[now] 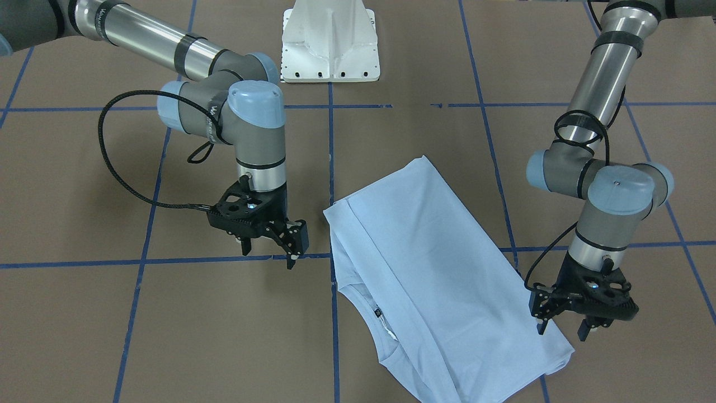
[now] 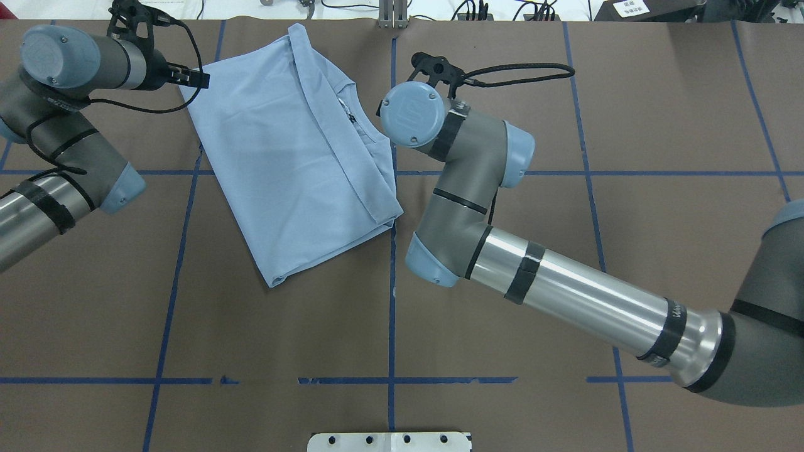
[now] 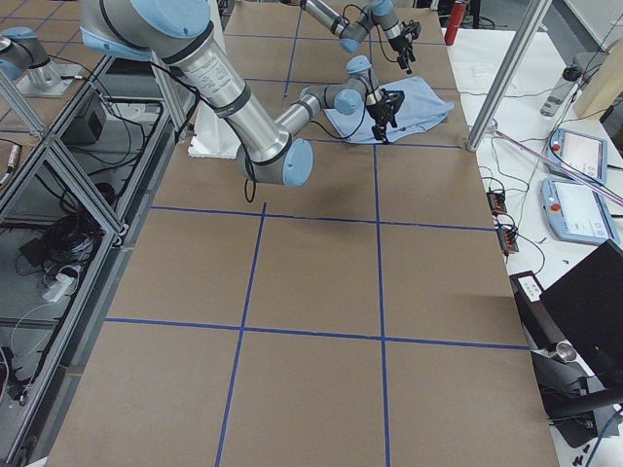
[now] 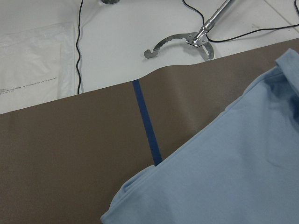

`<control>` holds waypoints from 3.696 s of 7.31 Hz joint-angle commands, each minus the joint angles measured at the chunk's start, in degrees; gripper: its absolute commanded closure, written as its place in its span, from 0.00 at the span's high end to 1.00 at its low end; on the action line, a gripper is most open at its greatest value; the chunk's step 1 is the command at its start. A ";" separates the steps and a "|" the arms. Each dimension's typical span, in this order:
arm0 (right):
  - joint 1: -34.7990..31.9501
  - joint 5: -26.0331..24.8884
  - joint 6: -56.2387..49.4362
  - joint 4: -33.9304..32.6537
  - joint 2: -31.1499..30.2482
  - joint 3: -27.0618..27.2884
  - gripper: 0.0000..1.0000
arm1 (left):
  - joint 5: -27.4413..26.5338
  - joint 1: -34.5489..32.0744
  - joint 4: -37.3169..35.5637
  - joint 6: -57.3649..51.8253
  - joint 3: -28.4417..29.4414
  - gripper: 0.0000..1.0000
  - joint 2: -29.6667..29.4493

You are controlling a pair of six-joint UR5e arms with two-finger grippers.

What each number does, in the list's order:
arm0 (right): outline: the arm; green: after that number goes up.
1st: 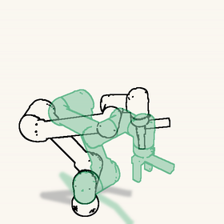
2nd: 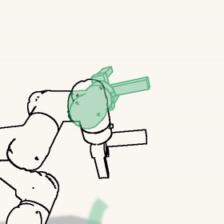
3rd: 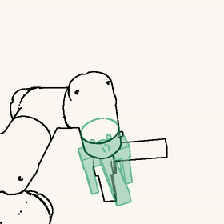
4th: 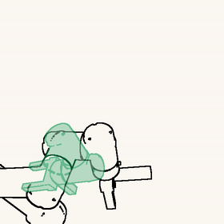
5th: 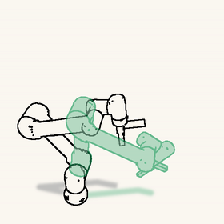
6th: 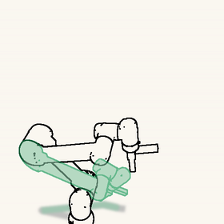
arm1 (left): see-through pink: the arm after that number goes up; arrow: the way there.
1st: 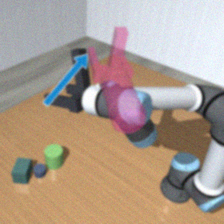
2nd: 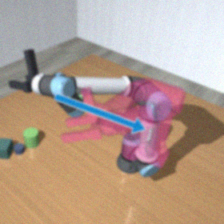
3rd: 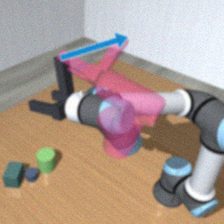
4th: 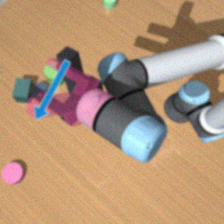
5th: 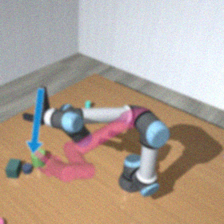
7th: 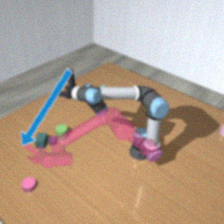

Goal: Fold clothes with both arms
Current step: 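Move the right gripper onto the shirt's collar and grasp it, then drag the collar toward the robot with the right gripper, squaring the shirt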

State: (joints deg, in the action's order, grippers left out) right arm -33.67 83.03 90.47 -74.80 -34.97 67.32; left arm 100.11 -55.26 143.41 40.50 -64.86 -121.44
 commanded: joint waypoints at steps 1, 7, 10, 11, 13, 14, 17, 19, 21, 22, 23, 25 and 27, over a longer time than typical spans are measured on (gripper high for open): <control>1.58 0.02 -1.60 6.82 6.21 -11.88 0.88 | 0.09 0.24 0.11 1.60 -0.88 1.00 0.41; 2.99 -0.59 -8.38 7.13 8.78 -18.19 0.68 | 0.09 0.41 0.02 1.60 -0.97 1.00 0.50; 3.26 -0.94 -9.35 7.13 8.61 -18.45 0.58 | 0.09 0.41 0.02 1.60 -0.79 1.00 0.59; 3.26 -0.94 -9.35 7.21 8.69 -18.45 0.49 | 0.09 0.41 0.02 1.60 -0.79 1.00 0.59; 3.26 -0.94 -9.35 7.13 8.87 -18.45 0.19 | 0.09 0.59 0.02 1.60 -0.70 1.00 0.85; 3.34 -0.94 -9.35 7.13 8.96 -18.45 0.00 | 0.09 0.59 0.02 1.60 -0.79 1.00 0.94; 3.34 -0.77 -10.05 6.95 8.96 -16.97 0.00 | 0.09 0.68 0.37 1.60 -0.88 1.00 1.29; 3.43 -0.41 -10.58 2.14 2.15 -4.03 0.00 | 0.09 0.76 0.46 1.60 -0.97 1.00 1.29; 5.88 -1.02 -9.71 -0.33 -8.57 9.35 0.00 | 0.09 0.76 0.46 1.60 -0.97 1.00 1.29; 7.55 -1.55 -9.61 -2.43 -13.58 16.54 0.00 | 0.09 0.94 0.46 1.60 -0.97 1.00 1.29; 10.17 -4.08 -9.52 -3.85 -17.72 21.58 0.00 | 0.17 0.94 0.46 1.60 -1.05 1.00 1.29; 13.00 -6.30 -9.52 -4.47 -24.92 29.93 0.00 | 0.17 1.03 0.46 1.60 -1.23 1.00 1.29; 14.68 -7.18 -9.52 -4.48 -30.48 36.10 0.00 | 0.17 1.03 0.46 1.69 -1.41 1.00 1.29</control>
State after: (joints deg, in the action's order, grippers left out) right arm -20.08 76.41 80.94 -79.21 -61.83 99.39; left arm 100.28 -54.25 143.88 42.16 -66.16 -120.15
